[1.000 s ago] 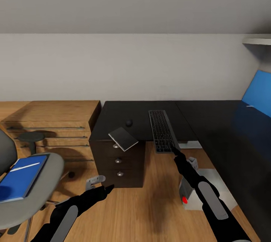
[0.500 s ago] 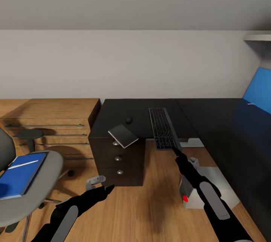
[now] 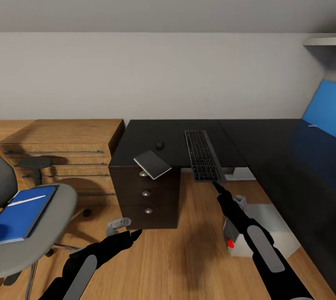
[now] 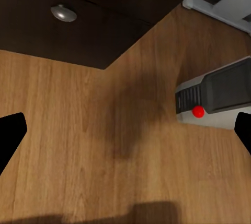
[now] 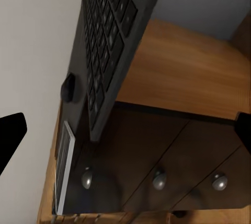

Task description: In the bedroom, organize the workspace by keeping the computer under the desk, ensuring the monitor is on the desk, placing the keyboard on the desk next to the monitor, placing the mouse on the desk next to the keyboard, moving the folder from the swivel chair onto the desk next to the mouse, stacking the notebook on top of the folder with the pen on top of the notebook, and positioning the swivel chair next to the desk.

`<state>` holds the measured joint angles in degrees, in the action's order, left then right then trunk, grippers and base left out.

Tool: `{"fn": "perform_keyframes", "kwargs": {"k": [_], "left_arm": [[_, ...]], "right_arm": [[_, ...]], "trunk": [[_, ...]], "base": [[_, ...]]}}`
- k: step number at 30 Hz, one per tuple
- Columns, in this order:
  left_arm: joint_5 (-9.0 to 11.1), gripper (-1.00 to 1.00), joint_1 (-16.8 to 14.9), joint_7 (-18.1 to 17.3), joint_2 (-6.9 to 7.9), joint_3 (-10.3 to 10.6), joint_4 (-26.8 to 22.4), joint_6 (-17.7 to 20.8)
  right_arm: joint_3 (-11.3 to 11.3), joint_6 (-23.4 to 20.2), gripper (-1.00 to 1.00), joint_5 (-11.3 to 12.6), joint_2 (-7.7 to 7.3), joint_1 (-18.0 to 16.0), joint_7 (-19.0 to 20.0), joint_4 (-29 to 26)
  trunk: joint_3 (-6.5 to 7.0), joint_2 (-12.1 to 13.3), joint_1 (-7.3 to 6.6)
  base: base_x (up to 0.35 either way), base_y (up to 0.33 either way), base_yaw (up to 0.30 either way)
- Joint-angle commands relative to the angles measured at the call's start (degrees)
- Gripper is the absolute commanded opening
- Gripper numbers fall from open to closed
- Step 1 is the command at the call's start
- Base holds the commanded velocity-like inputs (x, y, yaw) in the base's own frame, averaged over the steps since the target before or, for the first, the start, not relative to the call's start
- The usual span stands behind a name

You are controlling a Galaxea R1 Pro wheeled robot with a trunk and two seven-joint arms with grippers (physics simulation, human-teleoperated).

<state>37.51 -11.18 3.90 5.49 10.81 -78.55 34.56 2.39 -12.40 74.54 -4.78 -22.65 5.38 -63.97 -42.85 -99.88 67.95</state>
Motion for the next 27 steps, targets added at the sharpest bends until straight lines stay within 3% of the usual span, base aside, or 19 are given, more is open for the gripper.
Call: {"fn": "perform_keyframes", "kwargs": {"k": [1,7,20,27], "left_arm": [[0.55,1.0,-0.04,0.41,0.05,0.09,-0.04,0.16],[0.55,1.0,-0.03,0.44,0.05,1.05,0.04,0.16],[0.55,1.0,-0.03,0.41,0.02,2.52,0.15,0.19],[1.09,1.0,0.0,0.36,0.01,3.61,0.11,0.31]], "right_arm": [[0.08,-0.03,1.0,0.41,-0.01,-0.03,0.0,0.07],[0.14,0.14,1.0,0.32,0.08,-0.03,-0.48,0.18],[0.56,0.53,1.0,-0.71,0.56,-0.03,-0.3,0.35],[0.31,1.02,1.0,0.4,2.36,-0.03,2.49,0.22]], "trunk": [[-0.23,-0.44,0.22],[-1.31,-2.85,1.54],[-1.31,-2.85,1.54],[-1.31,-2.85,1.54]], "base": [[0.0,0.0,0.0],[0.0,0.0,0.0],[0.0,0.0,0.0],[0.0,0.0,0.0]]}}
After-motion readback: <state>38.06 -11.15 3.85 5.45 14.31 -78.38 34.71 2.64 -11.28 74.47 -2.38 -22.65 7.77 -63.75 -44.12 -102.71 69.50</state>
